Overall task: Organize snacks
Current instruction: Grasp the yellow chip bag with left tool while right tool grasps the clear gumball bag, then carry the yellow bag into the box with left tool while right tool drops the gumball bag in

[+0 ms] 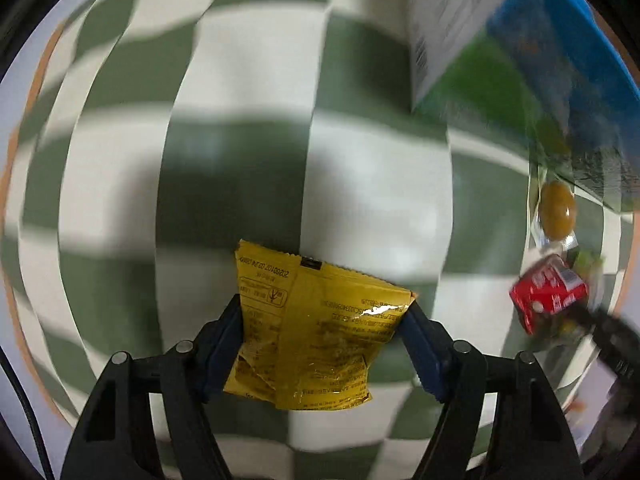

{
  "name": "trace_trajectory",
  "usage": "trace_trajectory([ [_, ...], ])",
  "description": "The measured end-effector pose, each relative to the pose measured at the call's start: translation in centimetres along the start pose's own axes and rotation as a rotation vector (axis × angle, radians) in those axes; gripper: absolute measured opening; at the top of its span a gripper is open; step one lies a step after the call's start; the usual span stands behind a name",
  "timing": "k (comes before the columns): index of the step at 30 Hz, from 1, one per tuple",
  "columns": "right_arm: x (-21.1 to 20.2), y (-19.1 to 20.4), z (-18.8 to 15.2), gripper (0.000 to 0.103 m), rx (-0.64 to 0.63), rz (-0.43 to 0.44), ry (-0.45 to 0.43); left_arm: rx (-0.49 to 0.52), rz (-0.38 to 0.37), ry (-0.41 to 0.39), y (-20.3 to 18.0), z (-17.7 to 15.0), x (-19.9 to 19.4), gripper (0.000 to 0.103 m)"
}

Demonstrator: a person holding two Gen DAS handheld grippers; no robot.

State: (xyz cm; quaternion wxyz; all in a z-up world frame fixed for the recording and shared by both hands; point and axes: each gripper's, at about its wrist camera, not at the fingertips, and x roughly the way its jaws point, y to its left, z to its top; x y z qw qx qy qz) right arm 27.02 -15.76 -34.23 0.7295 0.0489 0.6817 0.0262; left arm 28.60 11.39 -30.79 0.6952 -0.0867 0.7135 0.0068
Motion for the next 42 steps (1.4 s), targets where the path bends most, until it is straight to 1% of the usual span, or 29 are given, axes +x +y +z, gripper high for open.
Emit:
trace_trajectory([
  [1,0.0,-0.2,-0.5,0.056,0.000,0.006,0.007,-0.017,-0.017,0.003,-0.1,-1.0,0.2,0.073],
  [3,0.0,-0.8,-2.3,0.056,-0.001,0.021,0.032,-0.051,-0.028,0.014,-0.3,-3.4,0.6,0.073],
  [5,0.1,-1.6,-4.4,0.056,0.006,0.039,0.065,-0.070,-0.059,0.029,-0.6,-5.2,1.1,0.073],
  [9,0.4,-2.7,-7.1,0.056,0.006,0.051,0.103,-0.070,-0.078,0.069,-0.9,-6.8,3.0,0.076],
  [11,0.6,-3.4,-7.8,0.058,0.046,0.090,0.102,-0.033,-0.074,0.056,-1.1,-7.1,3.4,0.079],
  [13,0.9,-4.0,-7.8,0.061,0.073,0.112,0.107,-0.015,-0.076,0.054,-1.1,-7.1,3.5,0.080],
  [15,1.0,-4.5,-7.8,0.068,0.116,0.136,0.103,0.005,-0.077,0.057,-1.8,-7.7,3.7,0.080],
  [17,1.2,-4.9,-7.4,0.071,0.147,0.145,0.103,0.017,-0.080,0.053,-1.8,-7.9,3.6,0.080],
  [18,0.9,-4.0,-6.8,0.072,0.153,0.142,0.103,0.014,-0.073,0.042,-1.7,-7.4,3.5,0.074],
  [19,1.1,-4.1,-6.6,0.072,0.160,0.137,0.101,0.014,-0.047,0.030,-1.8,-7.6,3.4,0.067],
  [20,1.2,-4.1,-6.5,0.072,0.167,0.131,0.096,0.025,-0.024,0.017,-2.7,-8.0,2.7,0.066],
  [22,1.7,-4.7,-6.9,0.067,0.185,0.123,0.080,0.025,-0.006,-0.013,-3.0,-8.6,2.0,0.061],
  [23,1.8,-5.0,-7.1,0.058,0.191,0.108,0.075,0.021,-0.002,-0.019,-3.1,-8.8,1.8,0.060],
  [24,2.3,-4.7,-7.0,0.055,0.191,0.093,0.069,0.015,-0.008,-0.022,-3.3,-9.2,1.4,0.059],
  [26,1.7,-5.2,-7.5,0.054,0.178,0.101,0.051,0.000,-0.041,-0.026,-3.5,-9.3,0.6,0.059],
  [27,1.5,-5.2,-7.2,0.054,0.168,0.101,0.048,-0.002,-0.053,-0.029,-3.7,-9.4,0.1,0.059],
  [29,0.6,-4.7,-7.5,0.054,0.133,0.099,0.038,-0.001,-0.098,-0.055,-4.5,-9.1,-2.0,0.059],
  [30,0.3,-4.1,-7.4,0.054,0.127,0.110,0.037,0.002,-0.119,-0.064,-4.8,-8.9,-3.0,0.059],
  [31,-0.3,-3.8,-7.5,0.054,0.120,0.127,0.037,0.007,-0.154,-0.077,-5.5,-8.6,-4.4,0.059],
  [34,-3.3,-3.3,-7.4,0.054,0.090,0.176,0.004,0.020,-0.258,-0.121,-7.4,-7.2,-8.6,0.059],
  [36,-6.1,-2.6,-6.9,0.054,0.068,0.222,-0.038,0.049,-0.311,-0.165,-8.7,-5.4,-11.9,0.059],
  [37,-7.2,-2.8,-6.6,0.054,0.061,0.235,-0.053,0.065,-0.327,-0.182,-9.3,-4.6,-13.1,0.059],
  [39,-10.0,-1.7,-4.6,0.054,0.041,0.266,-0.104,0.107,-0.360,-0.223,-10.7,-1.4,-16.3,0.059],
  [40,-11.5,-1.1,-3.9,0.054,0.031,0.277,-0.133,0.131,-0.361,-0.251,-11.6,0.0,-17.8,0.059],
  [42,-14.7,-1.0,-1.3,0.054,0.013,0.306,-0.185,0.173,-0.342,-0.292,-13.3,1.9,-19.3,0.059],
])
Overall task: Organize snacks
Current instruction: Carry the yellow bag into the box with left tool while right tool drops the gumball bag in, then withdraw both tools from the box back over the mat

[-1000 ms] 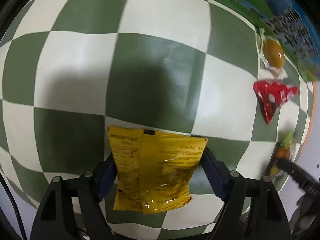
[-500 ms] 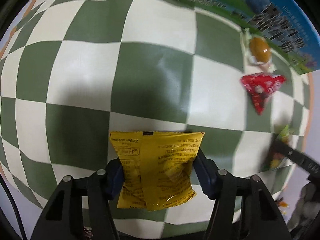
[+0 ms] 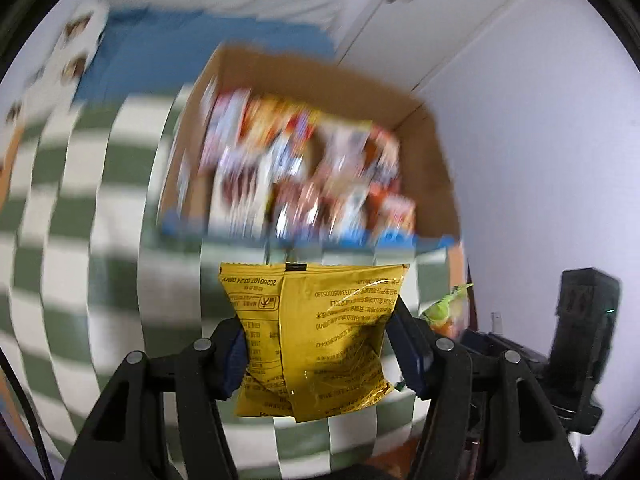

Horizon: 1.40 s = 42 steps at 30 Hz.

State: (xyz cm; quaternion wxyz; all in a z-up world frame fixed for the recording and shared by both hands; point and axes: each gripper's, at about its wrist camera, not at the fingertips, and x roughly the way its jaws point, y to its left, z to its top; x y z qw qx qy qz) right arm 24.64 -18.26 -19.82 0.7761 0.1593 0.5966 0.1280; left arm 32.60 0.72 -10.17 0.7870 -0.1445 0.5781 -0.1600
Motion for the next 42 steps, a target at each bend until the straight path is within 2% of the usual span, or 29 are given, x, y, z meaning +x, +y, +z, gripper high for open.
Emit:
trace_trajectory([
  [3,-2.7,1.3,4.5,0.054,-0.033,0.015,-0.064,0.053,0.040,-0.029,-1.4,4.6,0.0,0.059],
  [8,-2.9,3.0,12.5,0.054,-0.095,-0.088,-0.146,0.046,0.058,0.033,-1.7,11.8,4.2,0.059],
  [11,-0.7,2.6,16.9,0.054,-0.108,-0.171,-0.133,0.037,0.080,0.097,-1.0,14.8,7.2,0.059],
  [16,3.6,0.6,22.2,0.054,-0.074,-0.230,-0.064,0.034,0.127,0.170,0.0,18.0,12.4,0.059],
  [21,6.8,-1.5,24.8,0.054,-0.027,-0.238,-0.022,0.019,0.150,0.230,1.1,19.5,16.2,0.059],
  [26,10.1,-2.9,27.2,0.055,-0.023,-0.236,0.040,-0.029,0.166,0.268,2.2,19.0,17.8,0.061],
  [27,11.1,-3.2,27.6,0.059,-0.025,-0.233,0.064,-0.040,0.168,0.280,2.5,18.9,18.1,0.063],
  [28,12.1,-3.4,28.2,0.067,-0.021,-0.238,0.096,-0.043,0.175,0.289,2.7,18.8,18.4,0.074],
  [29,13.0,-3.7,28.6,0.084,-0.023,-0.238,0.116,-0.042,0.180,0.291,2.8,18.8,18.6,0.081],
  [30,13.4,-3.8,28.8,0.086,-0.027,-0.234,0.119,-0.034,0.185,0.282,2.8,18.7,18.6,0.086],
  [35,13.9,-3.7,28.7,0.088,-0.044,-0.239,0.115,-0.014,0.208,0.260,2.8,18.2,18.0,0.089],
  [37,14.0,-3.6,28.5,0.088,-0.060,-0.270,0.112,-0.007,0.221,0.246,2.7,18.0,17.5,0.092],
  [42,12.4,-2.7,26.8,0.093,-0.060,-0.293,0.087,0.003,0.232,0.196,2.5,17.1,15.6,0.093],
])
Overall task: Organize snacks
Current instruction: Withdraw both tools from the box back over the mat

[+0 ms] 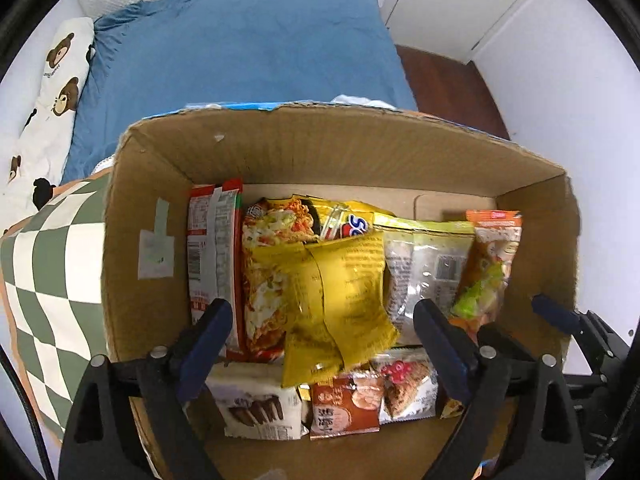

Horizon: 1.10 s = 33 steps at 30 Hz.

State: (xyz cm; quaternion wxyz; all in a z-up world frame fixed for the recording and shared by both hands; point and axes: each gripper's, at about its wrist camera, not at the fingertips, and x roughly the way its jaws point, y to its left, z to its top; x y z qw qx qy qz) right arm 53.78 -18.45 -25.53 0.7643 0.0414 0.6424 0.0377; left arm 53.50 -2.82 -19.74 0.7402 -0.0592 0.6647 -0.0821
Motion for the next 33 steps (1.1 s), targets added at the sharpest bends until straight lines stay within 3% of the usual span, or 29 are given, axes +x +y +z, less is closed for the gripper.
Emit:
trace_trajectory([
  [15,-5.2,-0.6,-5.8,0.095,-0.001,-0.082,-0.144,0.077,0.066,-0.224,-1.9,-6.1,-5.6,0.093],
  [33,-15.3,0.1,-14.1,0.095,-0.024,-0.113,-0.386,0.119,0.090,-0.482,-3.7,-14.2,-13.8,0.093],
])
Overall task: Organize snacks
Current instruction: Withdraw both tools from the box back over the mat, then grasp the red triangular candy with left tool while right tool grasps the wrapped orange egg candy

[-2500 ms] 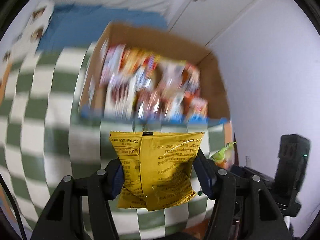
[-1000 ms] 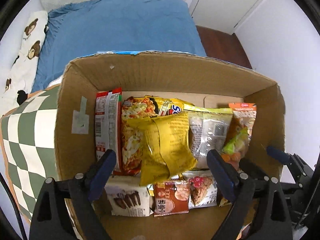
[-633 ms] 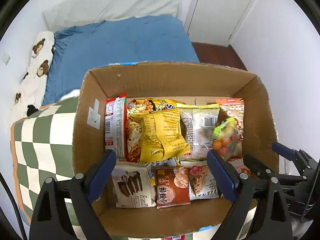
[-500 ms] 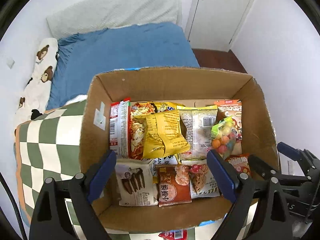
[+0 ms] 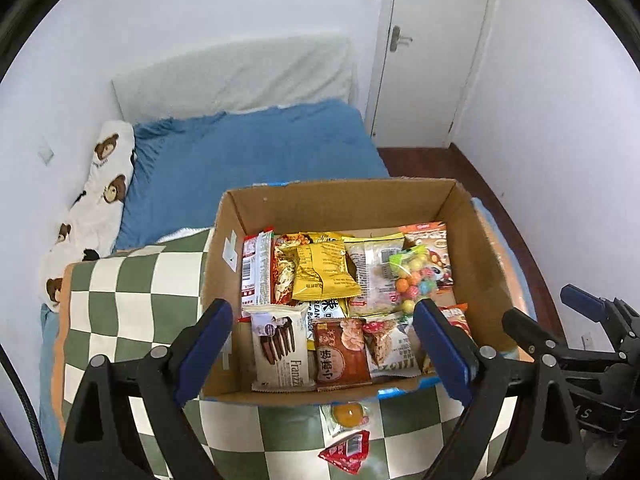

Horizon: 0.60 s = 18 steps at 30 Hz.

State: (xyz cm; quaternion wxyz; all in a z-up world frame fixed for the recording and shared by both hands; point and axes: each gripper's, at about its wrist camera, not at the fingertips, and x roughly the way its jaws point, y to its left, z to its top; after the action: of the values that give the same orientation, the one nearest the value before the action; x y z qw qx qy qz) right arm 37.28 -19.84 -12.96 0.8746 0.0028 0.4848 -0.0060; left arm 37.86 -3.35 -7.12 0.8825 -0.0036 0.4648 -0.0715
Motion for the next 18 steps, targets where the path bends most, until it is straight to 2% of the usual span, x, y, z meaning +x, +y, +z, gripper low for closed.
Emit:
trace_trajectory([
  [11,-6.3,-0.5,-3.1,0.096,0.018,0.007,-0.098,-0.027,-0.004,-0.045,0.3,-3.0,-4.0,0.093],
  [14,-5.9,-0.3,-4.2,0.096,0.029,0.054,-0.056,-0.041,0.022,-0.020,0.9,-5.0,-3.4,0.093],
  [18,-2.6,0.3,-6.5,0.096,0.059,0.151,0.067,-0.046,0.086,0.084,2.0,-9.3,-0.1,0.093],
])
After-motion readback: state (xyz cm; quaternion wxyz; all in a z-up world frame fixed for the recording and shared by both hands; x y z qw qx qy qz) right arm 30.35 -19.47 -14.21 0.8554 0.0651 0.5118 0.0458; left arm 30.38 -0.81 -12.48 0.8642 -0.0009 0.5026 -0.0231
